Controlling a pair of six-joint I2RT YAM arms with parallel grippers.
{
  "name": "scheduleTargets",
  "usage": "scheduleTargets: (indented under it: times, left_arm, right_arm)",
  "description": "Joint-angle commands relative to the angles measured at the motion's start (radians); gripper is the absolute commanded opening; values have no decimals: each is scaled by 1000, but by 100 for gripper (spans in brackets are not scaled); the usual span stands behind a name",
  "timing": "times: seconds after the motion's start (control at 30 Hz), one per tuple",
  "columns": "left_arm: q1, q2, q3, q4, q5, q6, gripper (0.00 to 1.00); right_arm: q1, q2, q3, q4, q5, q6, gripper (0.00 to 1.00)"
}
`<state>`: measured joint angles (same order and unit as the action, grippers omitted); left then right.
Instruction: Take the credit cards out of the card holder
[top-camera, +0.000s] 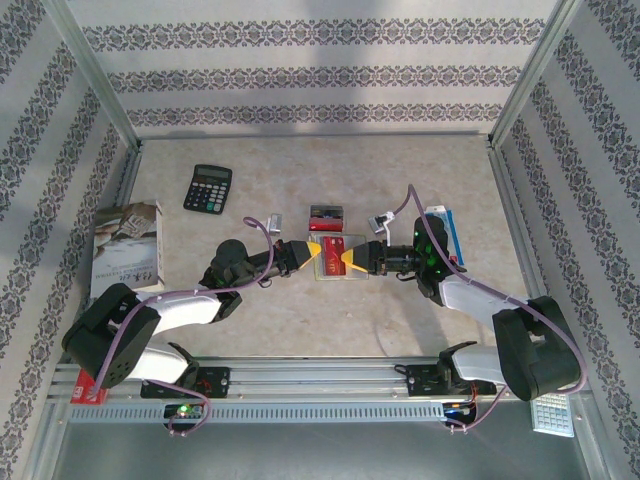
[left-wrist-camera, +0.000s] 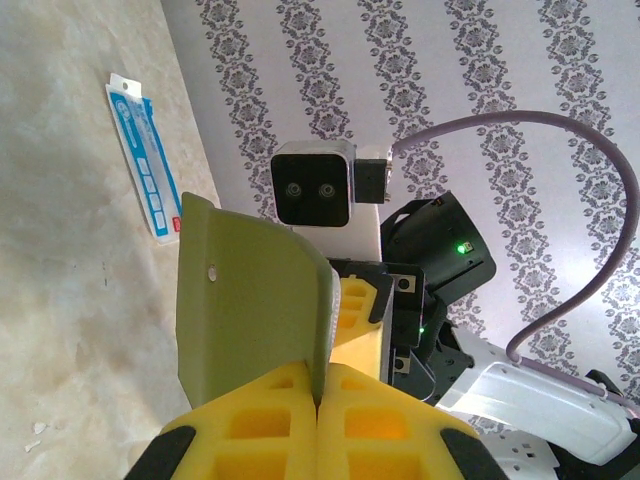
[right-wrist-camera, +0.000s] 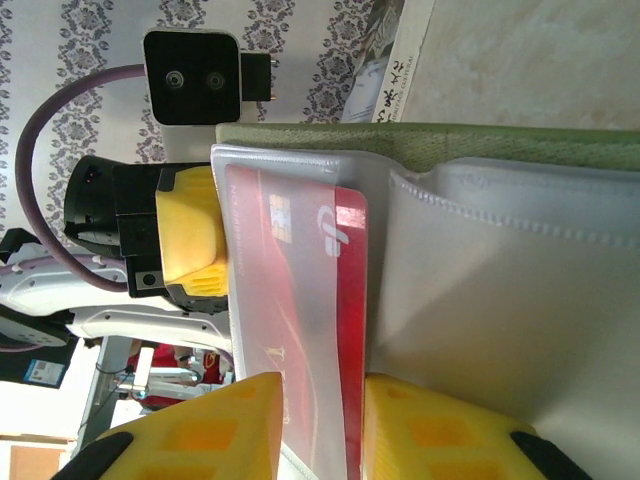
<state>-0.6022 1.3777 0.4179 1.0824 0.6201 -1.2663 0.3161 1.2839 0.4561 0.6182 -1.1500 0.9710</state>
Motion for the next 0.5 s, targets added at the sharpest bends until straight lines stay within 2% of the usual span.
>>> scheduleTargets:
  times: [0.0,0.47]
  left_arm:
    - [-4,5,-1,77,9,-14,0]
    - [-4,14,-2,88,8,-18,0]
  right_arm:
    - [-13,-13,-3,38,-19,-6,26]
    - [-31,-31,-19,37,-28,-5,22]
